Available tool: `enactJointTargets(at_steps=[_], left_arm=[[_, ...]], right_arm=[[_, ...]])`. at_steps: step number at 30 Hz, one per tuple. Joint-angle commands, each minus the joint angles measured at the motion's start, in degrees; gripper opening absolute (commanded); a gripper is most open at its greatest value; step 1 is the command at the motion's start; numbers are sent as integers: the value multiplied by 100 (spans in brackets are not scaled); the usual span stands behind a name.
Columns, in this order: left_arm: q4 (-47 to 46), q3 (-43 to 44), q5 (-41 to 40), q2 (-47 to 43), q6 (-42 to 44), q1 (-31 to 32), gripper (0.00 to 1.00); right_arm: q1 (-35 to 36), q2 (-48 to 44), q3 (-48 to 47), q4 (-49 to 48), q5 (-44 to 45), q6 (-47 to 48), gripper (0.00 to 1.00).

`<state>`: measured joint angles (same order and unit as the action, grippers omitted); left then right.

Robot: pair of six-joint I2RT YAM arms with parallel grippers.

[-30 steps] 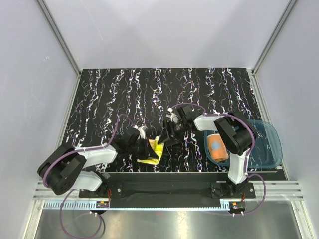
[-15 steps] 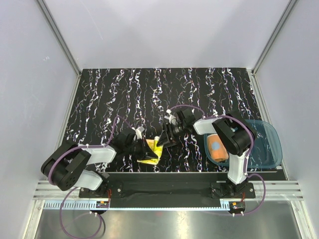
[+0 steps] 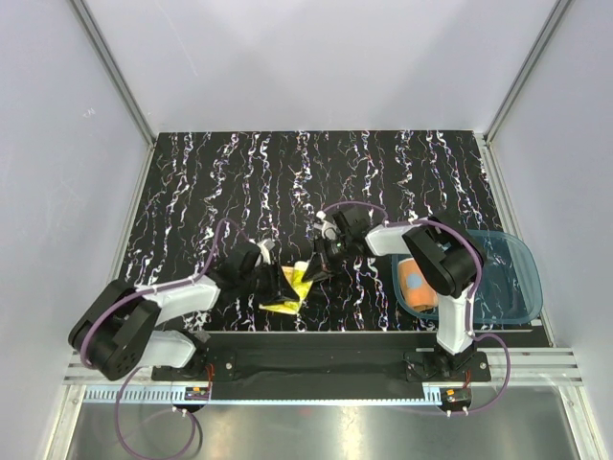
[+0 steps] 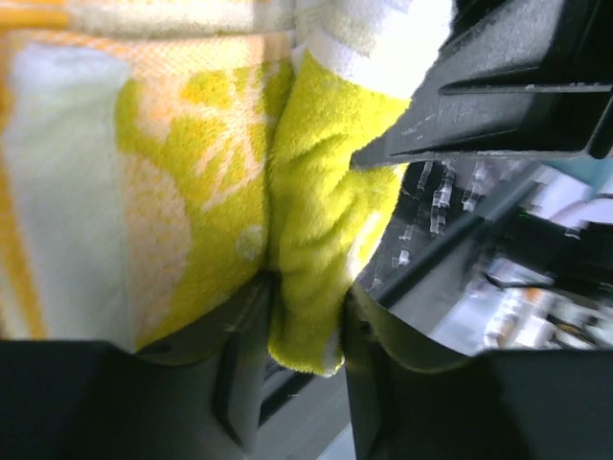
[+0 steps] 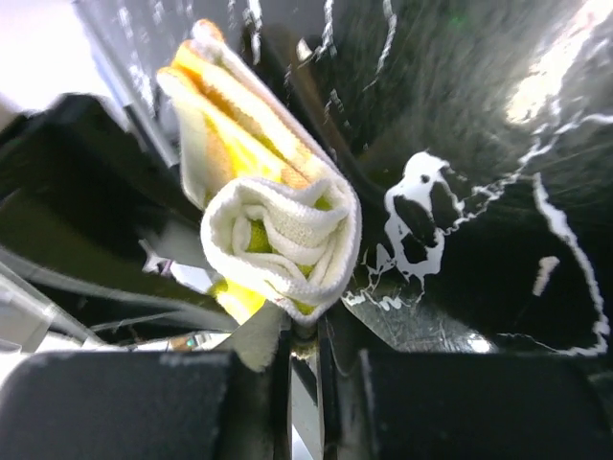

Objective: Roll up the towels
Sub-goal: Roll the towel

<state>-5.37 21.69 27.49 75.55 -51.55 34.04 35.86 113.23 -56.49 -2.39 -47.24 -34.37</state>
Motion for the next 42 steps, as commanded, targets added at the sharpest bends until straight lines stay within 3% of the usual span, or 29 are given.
enactJointTargets(at_steps=[1,5,8,16,22,32,36,37,38,39,41,42], left_arm=[[1510,545,-1180,-356,829,250,41],[2704,1336,-2131,-742,1427,734,45],[3189,1855,-2922,-796,1700,1209,46],[3533,2927,-4408,-59,1938,2667,46],[3499,3271,-4884,688,1745,3222,46],[3244,3236,-5060,1699,1595,3539,47],[3217,3227,-5060,1884,1578,3592,47],[3269,3245,-5147,2033,1508,3644,47],[3270,3245,-5148,2034,1473,3653,47],[3383,3271,-5209,2112,1429,3662,40],[3533,3280,-5332,2148,1341,3671,25],[3551,3228,-5359,2105,1314,3662,12]], right_arm=[[53,-117,-510,1283,987,387,6],[114,-187,-916,2722,1927,642,4],[184,-266,-1136,3269,2131,677,3],[405,-214,-1777,4062,2483,581,2],[422,-82,-1980,4229,2527,510,3],[422,24,-2112,4238,2387,528,5],[431,76,-2164,4230,2360,528,13],[431,103,-2199,4212,2291,545,27],[431,103,-2208,4212,2290,545,27],[431,103,-2217,4238,2290,563,35],[431,129,-2261,4256,2281,642,41],[414,138,-2279,4299,2298,694,46]])
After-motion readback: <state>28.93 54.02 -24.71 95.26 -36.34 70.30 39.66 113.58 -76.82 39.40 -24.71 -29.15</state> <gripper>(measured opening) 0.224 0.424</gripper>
